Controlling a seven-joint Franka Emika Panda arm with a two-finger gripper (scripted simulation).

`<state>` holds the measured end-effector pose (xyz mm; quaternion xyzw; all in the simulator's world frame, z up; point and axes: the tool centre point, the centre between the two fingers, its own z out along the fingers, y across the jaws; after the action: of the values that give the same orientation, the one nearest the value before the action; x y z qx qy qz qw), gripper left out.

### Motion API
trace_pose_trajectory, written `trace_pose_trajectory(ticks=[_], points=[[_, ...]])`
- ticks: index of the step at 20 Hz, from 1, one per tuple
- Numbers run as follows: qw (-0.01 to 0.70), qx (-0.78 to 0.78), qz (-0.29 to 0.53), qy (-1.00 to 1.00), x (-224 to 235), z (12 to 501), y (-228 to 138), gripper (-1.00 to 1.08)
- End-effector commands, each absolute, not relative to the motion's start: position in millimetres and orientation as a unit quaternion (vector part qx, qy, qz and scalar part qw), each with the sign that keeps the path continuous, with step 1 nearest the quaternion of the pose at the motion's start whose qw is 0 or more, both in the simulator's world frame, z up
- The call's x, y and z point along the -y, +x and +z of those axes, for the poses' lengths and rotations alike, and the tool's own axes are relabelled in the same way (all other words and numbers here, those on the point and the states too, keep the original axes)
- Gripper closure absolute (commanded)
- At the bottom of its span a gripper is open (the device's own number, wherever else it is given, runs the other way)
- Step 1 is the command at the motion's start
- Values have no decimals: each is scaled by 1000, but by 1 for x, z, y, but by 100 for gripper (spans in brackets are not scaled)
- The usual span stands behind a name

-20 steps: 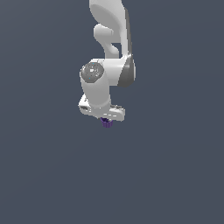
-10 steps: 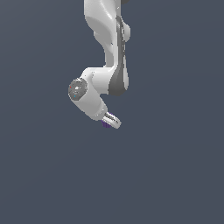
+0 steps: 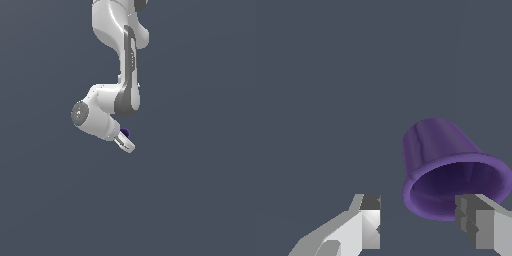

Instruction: Pick up the object and move it to a goal position.

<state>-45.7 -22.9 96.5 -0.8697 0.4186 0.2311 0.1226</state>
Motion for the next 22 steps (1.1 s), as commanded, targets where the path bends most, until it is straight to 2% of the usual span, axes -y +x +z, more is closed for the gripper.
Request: trace_pose_trajectory(ticks=[1,20,21,22], points=[[128,-433,242,-859,21,95,-46,-20],[130,-444,249,-851,6,69,-57,-20],[130,-444,249,-851,6,69,-57,108],[130,-444,249,-851,6,69,-57,108]])
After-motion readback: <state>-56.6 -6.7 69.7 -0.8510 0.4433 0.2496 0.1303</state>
